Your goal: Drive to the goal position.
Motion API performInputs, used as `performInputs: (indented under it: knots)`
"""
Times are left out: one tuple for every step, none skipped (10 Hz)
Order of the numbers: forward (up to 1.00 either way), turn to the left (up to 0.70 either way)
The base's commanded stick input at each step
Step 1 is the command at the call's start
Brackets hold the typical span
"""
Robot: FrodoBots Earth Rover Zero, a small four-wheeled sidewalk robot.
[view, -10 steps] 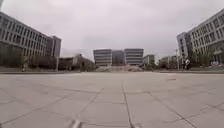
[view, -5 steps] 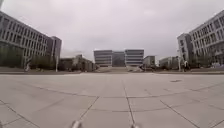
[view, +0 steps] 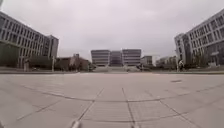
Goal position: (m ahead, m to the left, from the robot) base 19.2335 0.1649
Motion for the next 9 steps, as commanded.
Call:
performInputs:
  knots:
    - [0.7, 0.0]
    - [0.7, 0.0]
    - [0.7, 0.0]
    - [0.7, 0.0]
    - [0.7, 0.0]
    - [0.7, 0.0]
    - [0.7, 0.0]
    - [0.7, 0.0]
    - [0.7, 0.0]
